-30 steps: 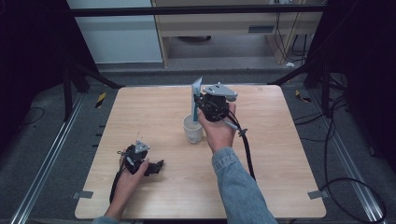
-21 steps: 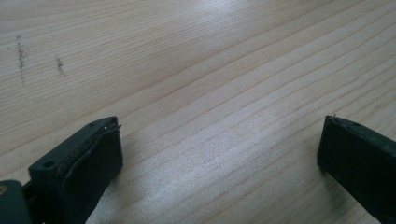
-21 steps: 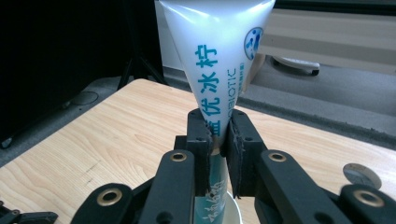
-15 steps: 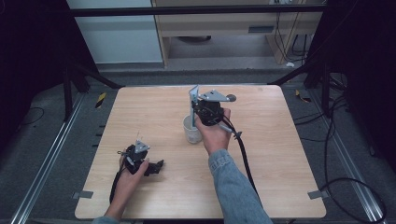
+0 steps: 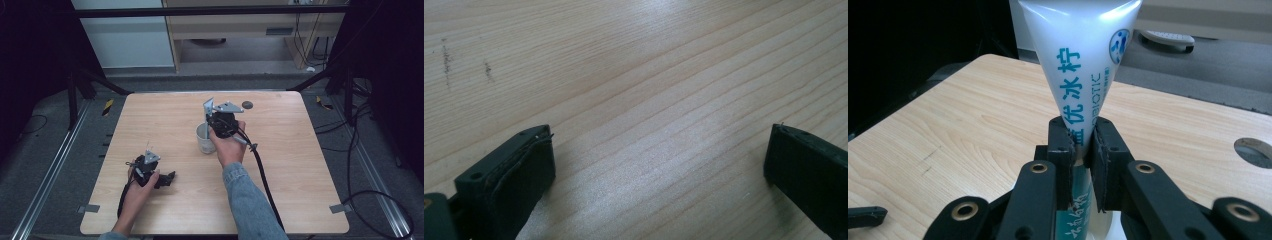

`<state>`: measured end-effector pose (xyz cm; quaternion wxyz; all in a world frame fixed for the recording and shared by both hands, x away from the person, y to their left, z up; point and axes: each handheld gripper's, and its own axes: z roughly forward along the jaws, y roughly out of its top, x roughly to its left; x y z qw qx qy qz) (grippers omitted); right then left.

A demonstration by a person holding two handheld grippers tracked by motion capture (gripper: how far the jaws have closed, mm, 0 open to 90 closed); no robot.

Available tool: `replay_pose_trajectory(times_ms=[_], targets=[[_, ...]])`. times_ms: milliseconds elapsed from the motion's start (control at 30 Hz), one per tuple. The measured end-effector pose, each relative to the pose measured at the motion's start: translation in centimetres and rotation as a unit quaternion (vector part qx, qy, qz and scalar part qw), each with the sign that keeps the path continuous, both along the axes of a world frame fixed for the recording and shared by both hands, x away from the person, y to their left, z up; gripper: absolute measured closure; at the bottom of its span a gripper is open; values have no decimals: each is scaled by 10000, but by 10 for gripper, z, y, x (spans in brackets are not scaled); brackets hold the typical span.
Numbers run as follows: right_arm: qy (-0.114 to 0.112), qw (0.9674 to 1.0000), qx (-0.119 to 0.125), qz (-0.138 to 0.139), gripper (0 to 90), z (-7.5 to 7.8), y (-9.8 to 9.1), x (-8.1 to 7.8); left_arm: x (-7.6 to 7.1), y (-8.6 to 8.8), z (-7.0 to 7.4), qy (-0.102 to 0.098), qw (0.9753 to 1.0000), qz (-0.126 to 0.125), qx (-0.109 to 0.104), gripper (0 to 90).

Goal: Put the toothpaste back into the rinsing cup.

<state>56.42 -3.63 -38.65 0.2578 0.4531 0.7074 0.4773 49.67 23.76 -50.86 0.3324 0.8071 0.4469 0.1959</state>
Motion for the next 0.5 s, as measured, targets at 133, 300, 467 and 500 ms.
replay_pose_trajectory(times_ms=[133,300,467,500], targets=[[37,10000,1,-6,803,-3,0,0,0,0,0,0,10000,-1,1,0],[69,10000,-5,0,802,-6,1,1,0,0,0,-10,10000,-14,16,0],[122,9999,1,19,802,-9,2,1,0,0,0,-1,10000,-3,3,0],[135,9999,14,15,802,-9,2,1,0,0,0,-9,10000,-19,19,0]])
